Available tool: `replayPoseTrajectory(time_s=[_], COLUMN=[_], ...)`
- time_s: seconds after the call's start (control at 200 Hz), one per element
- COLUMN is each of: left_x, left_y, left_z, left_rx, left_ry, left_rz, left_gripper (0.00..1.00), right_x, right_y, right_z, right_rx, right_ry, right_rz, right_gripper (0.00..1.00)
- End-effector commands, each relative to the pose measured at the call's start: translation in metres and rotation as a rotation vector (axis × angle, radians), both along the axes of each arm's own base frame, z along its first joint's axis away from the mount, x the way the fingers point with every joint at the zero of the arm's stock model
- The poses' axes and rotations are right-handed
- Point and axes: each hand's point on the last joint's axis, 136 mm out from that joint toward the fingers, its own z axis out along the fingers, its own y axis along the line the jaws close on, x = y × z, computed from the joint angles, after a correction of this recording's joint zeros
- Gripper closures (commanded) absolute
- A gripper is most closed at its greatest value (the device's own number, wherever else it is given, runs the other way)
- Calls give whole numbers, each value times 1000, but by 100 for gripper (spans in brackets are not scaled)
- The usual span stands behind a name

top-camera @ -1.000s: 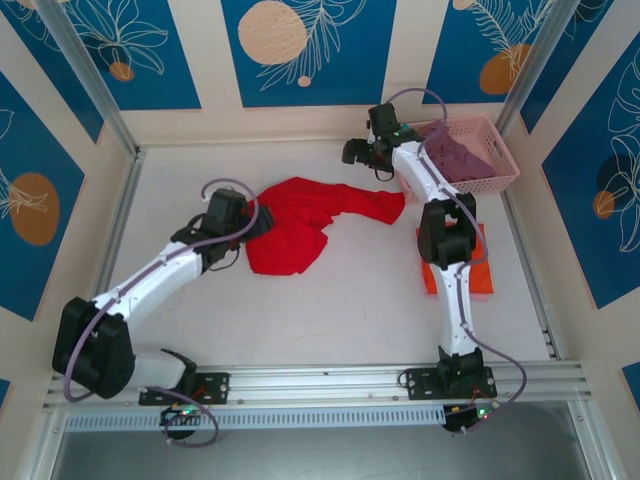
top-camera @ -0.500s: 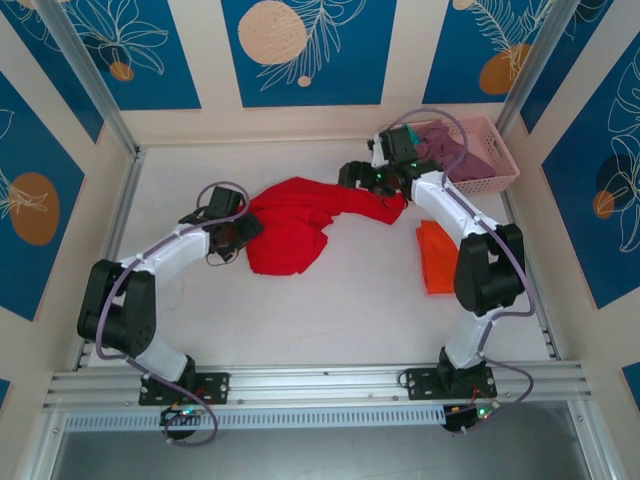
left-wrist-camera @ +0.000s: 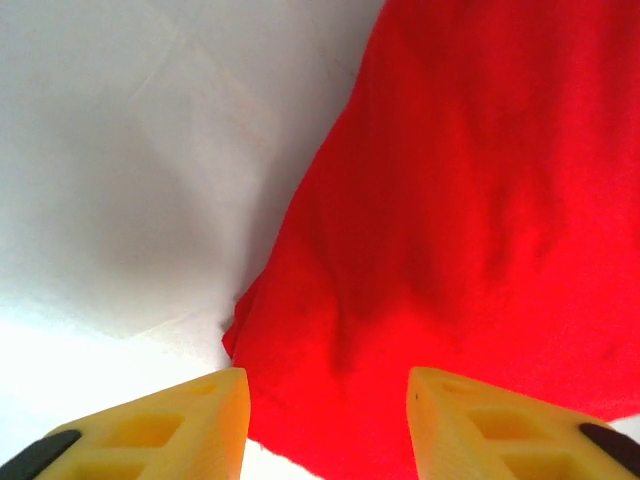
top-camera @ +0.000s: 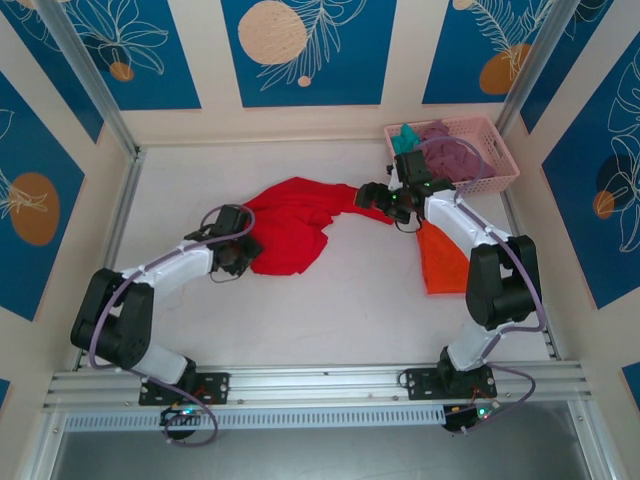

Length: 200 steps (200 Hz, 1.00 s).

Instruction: Fold and stack the t-shirts

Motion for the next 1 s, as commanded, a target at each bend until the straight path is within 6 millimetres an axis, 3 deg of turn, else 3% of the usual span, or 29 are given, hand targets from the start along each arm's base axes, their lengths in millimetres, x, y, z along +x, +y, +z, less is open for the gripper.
replayPoseTrajectory(time_s=[0.0,0.165,0.29,0.49,0.65,0.88,0.995], left_x=[2,2,3,11,11,2,-2], left_y=[-7,-6,-5,-2,7,12,18], left_z=[-11,-21,-20,4,34,46,54], left_rx=[-15,-14,-18,-10,30,25,43], left_ry=[42,59,43,-43,-104,-120,-140], left_rz=[17,44,49,42,34,35,47], left_gripper=[61,78,100,100,100,100,100], right_x=[-1,-2,-5,-12,-2,23,38], right_y=[2,-6,-21,-54,-51,-50,-43], right_z=[11,12,6,-27,-54,-89,-95], right_rx=[33,30,18,-78,-102,-184,-167], right_ry=[-16,-5,19,154,200,196,167], right_rz=[-7,-33,-99,-253,-250,-247,-216], right_gripper=[12,12,14,23,28,39,41])
